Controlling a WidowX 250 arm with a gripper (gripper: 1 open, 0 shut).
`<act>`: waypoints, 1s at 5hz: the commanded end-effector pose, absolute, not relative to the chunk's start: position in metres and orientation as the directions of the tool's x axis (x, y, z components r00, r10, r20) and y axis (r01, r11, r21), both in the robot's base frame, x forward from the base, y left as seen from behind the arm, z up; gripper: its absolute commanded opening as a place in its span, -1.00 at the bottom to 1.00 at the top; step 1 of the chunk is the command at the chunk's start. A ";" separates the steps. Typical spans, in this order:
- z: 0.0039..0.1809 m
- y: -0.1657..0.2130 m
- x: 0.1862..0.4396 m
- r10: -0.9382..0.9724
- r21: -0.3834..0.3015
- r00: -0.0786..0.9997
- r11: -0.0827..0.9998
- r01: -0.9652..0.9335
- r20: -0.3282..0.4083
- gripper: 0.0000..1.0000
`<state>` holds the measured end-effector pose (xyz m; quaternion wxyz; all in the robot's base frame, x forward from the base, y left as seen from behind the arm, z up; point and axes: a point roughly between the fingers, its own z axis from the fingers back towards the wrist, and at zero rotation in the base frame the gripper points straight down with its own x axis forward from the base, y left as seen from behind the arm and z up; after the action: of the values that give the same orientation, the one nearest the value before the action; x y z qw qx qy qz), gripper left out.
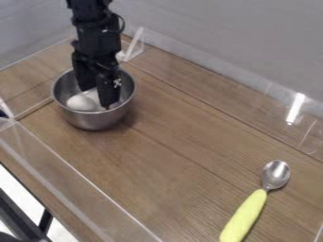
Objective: Put mushroom into the silver pot
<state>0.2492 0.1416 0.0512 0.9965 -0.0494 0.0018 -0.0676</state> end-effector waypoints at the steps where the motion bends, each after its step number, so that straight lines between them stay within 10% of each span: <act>1: 0.069 0.139 0.266 -0.107 -0.065 0.993 0.992 0.111 0.056 1.00; 5: 0.062 0.121 0.275 -0.129 -0.050 0.988 0.990 0.134 0.082 1.00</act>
<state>0.2734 0.1216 0.0529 0.9976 -0.0355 -0.0262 -0.0540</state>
